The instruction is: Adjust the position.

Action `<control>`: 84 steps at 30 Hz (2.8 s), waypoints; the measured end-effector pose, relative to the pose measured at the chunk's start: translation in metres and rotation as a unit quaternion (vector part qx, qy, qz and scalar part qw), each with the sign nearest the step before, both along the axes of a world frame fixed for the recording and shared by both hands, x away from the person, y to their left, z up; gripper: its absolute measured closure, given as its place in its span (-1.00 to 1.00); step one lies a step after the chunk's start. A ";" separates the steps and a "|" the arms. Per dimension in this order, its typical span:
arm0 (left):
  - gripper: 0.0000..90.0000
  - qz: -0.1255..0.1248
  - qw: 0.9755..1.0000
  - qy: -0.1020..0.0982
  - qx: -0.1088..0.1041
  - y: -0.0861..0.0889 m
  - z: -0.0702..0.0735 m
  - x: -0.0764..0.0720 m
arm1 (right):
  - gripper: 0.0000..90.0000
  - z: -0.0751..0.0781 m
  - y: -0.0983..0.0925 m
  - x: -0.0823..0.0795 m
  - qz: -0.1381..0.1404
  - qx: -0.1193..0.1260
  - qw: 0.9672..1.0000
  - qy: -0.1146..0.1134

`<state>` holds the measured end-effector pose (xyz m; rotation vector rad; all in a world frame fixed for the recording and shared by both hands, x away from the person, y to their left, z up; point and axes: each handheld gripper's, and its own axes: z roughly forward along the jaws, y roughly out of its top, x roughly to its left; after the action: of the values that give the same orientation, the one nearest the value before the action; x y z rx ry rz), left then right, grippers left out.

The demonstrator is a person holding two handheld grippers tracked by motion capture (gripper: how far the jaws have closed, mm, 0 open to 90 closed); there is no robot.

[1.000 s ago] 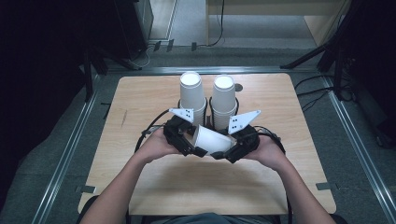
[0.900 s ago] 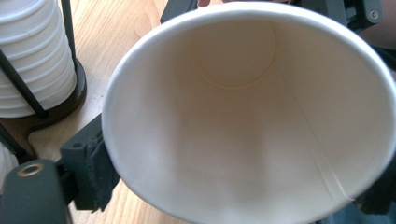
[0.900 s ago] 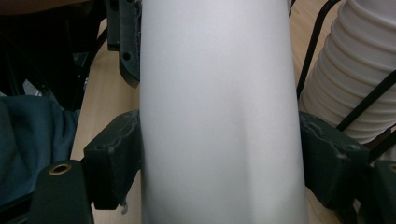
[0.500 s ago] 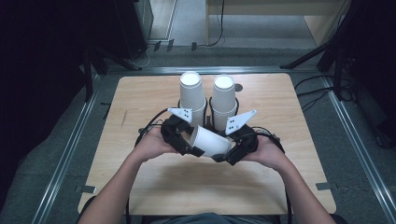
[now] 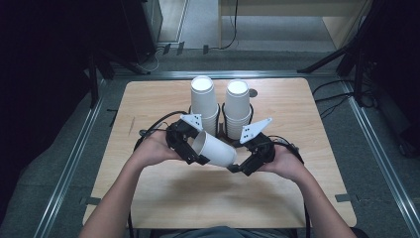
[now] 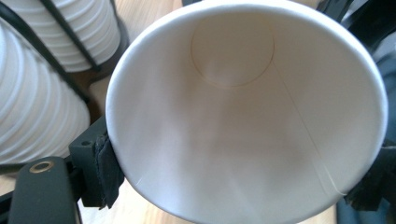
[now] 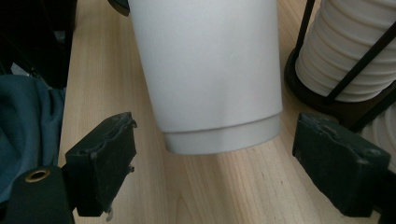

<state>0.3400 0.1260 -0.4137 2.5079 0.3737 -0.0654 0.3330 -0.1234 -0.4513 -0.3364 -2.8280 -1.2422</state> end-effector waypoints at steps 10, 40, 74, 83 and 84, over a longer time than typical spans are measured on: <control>-0.72 -0.019 0.997 -0.024 0.067 -0.018 -0.005 0.002 | -0.70 -0.009 0.002 0.004 -0.005 -0.009 1.000 0.001; -0.83 -0.040 0.995 -0.015 0.093 -0.041 -0.020 0.001 | -0.51 -0.028 0.028 0.001 0.025 -0.032 0.999 -0.010; -1.00 0.044 0.995 -0.010 -0.093 -0.002 -0.018 -0.002 | -0.52 -0.002 -0.006 0.003 -0.020 0.033 0.999 -0.026; -1.00 0.067 0.987 -0.002 -0.145 -0.001 -0.018 -0.001 | -0.52 -0.001 -0.012 0.002 -0.026 0.048 0.998 -0.022; -1.00 0.066 0.987 0.000 -0.149 -0.001 -0.018 -0.001 | -0.52 -0.001 -0.012 0.002 -0.026 0.050 0.998 -0.022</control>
<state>0.3395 0.1246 -0.4314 2.1821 0.4921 -0.0641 0.3355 -0.1350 -0.4521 -0.3862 -2.7969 -1.4113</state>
